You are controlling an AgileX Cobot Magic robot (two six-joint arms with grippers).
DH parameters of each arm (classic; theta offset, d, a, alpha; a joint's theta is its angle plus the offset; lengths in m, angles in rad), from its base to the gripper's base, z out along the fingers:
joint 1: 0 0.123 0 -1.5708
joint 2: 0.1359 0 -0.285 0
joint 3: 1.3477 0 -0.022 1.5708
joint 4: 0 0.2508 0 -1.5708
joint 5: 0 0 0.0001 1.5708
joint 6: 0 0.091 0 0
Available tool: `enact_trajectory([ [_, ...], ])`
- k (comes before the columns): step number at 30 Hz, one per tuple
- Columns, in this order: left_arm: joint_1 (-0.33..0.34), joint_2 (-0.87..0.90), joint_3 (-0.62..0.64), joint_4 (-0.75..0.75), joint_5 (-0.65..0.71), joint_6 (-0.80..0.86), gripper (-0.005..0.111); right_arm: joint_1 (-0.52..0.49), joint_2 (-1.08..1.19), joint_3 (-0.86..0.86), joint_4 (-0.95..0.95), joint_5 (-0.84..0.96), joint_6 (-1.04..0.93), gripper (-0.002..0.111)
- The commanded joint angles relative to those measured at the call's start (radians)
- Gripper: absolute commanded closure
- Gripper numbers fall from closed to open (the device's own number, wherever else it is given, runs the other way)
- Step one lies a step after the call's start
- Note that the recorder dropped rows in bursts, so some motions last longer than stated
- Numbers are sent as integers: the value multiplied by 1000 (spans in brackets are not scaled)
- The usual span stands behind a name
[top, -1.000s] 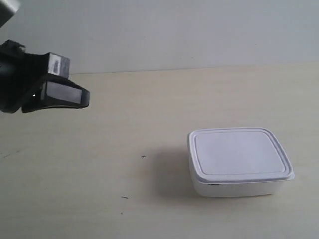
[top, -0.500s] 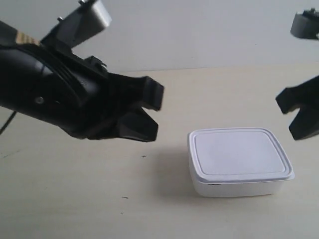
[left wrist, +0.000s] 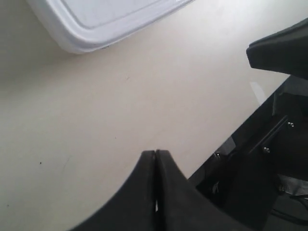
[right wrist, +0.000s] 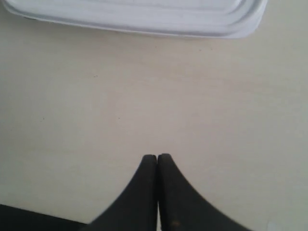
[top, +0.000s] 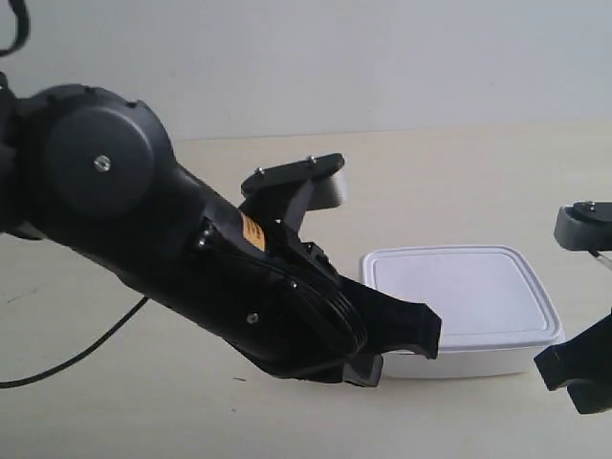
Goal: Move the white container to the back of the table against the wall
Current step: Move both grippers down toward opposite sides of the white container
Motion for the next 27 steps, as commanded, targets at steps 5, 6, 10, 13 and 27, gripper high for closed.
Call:
enact_trajectory([
  [5, -8, 88, -7, -160, -44, 107, 107, -3, 118, 42, 6, -165, -18, 108],
  [6, -13, 96, -7, -186, -50, 126, 107, -3, 133, 42, 6, -175, -18, 108],
  [10, -38, 142, -7, -266, -104, 176, 107, -3, 186, 42, 10, -217, -18, 108],
  [13, -52, 178, -7, -268, -129, 176, 107, -7, 205, 42, 14, -239, -18, 108],
  [27, -55, 337, -102, -272, -202, 186, 107, -93, 259, 40, 42, -265, -45, 108],
])
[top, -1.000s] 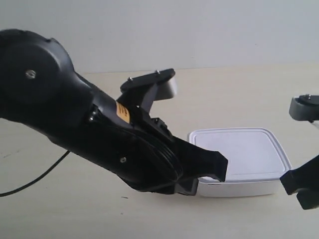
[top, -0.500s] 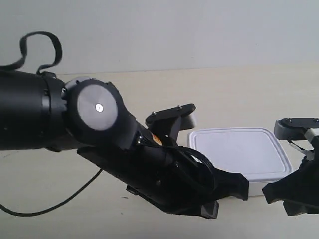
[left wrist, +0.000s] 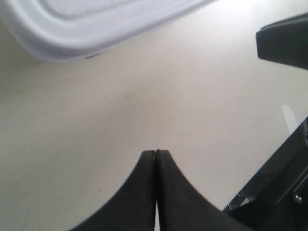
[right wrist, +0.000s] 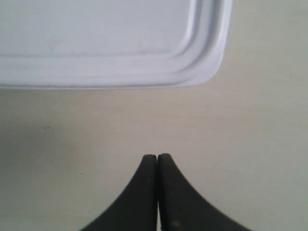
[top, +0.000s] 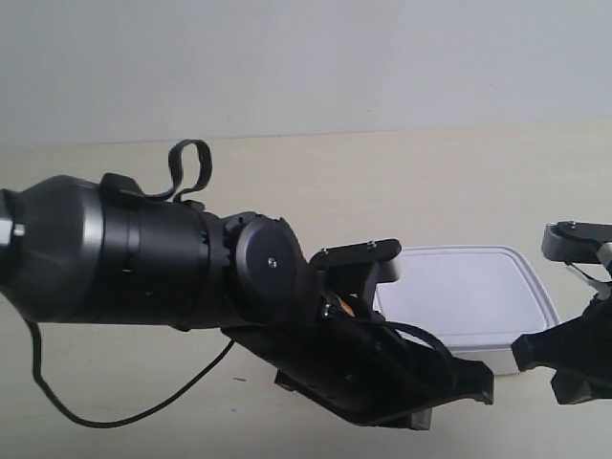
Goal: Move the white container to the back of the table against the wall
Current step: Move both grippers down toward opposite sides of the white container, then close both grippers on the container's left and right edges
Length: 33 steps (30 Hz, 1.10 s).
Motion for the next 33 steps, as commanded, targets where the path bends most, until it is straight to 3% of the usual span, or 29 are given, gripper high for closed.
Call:
enact_trajectory([
  [1, -6, 50, -63, -5, -13, 13, 107, -8, 47, -1, 10, -42, -16, 108],
  [16, -6, 136, -115, 48, -58, 13, 107, -8, 173, -103, 39, -39, -68, 108],
  [33, 24, 162, -115, 48, -161, 5, 107, -8, 194, -103, 51, -125, -68, 108],
])
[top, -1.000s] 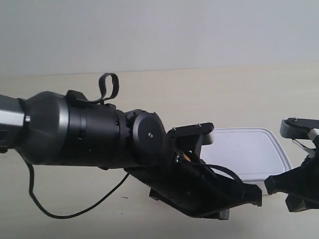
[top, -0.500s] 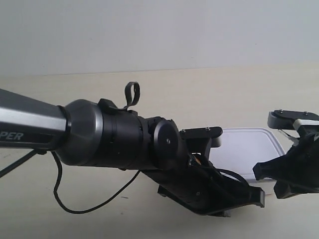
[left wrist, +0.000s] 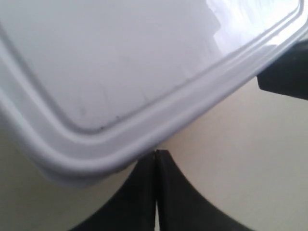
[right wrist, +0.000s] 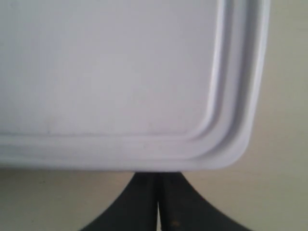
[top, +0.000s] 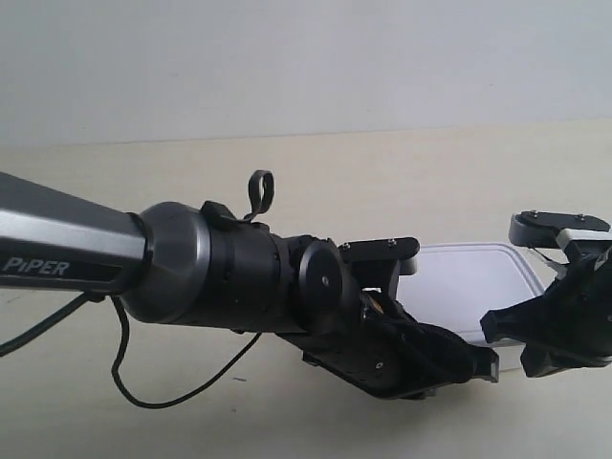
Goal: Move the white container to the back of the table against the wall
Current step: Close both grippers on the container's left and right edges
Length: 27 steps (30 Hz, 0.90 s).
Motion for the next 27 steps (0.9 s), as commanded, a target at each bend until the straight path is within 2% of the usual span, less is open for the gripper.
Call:
enact_trajectory([
  [1, 24, -2, -7, 4, -25, -3, 107, -6, 0, -8, 7, -45, -12, 108],
  [8, 67, -2, -7, 11, -30, -3, 107, -6, 41, -39, 7, -58, -10, 108],
  [15, 90, 2, -11, 41, -91, 2, 107, -6, 119, -129, 7, -64, -10, 108],
  [22, 147, 100, -196, 182, -41, -7, 107, -6, 200, -258, 16, -56, -10, 108],
  [27, 178, 130, -234, 199, -35, -12, 107, -6, 271, -328, 18, -56, -10, 108],
])
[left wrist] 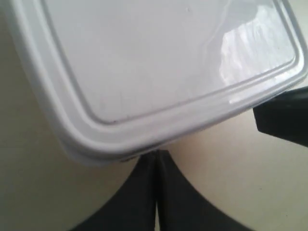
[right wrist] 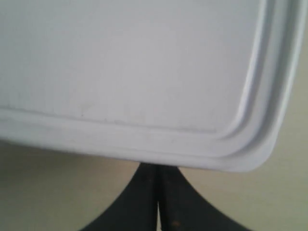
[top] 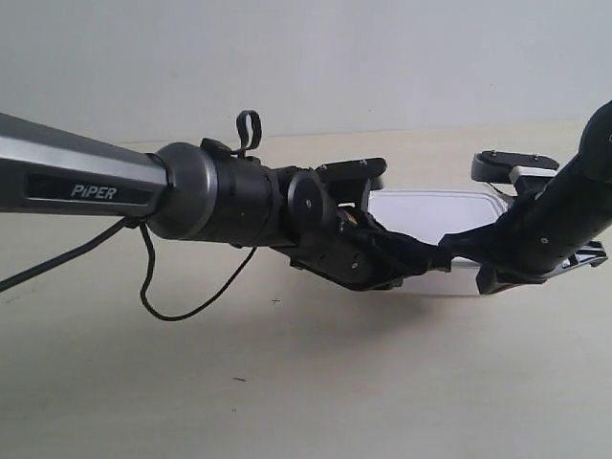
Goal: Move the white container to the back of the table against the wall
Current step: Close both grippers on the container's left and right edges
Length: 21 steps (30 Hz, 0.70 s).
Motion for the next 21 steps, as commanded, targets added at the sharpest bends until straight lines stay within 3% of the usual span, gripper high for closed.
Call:
enact_trajectory([
  [1, 14, 21, -26, 26, 4, -5, 107, -6, 49, -46, 7, -9, -8, 108],
  [10, 20, 63, -74, 33, -24, -5, 107, -6, 106, -113, 9, -46, -8, 108],
  [21, 75, 99, -136, 82, -15, -5, 107, -6, 146, -186, 16, -71, -10, 108],
])
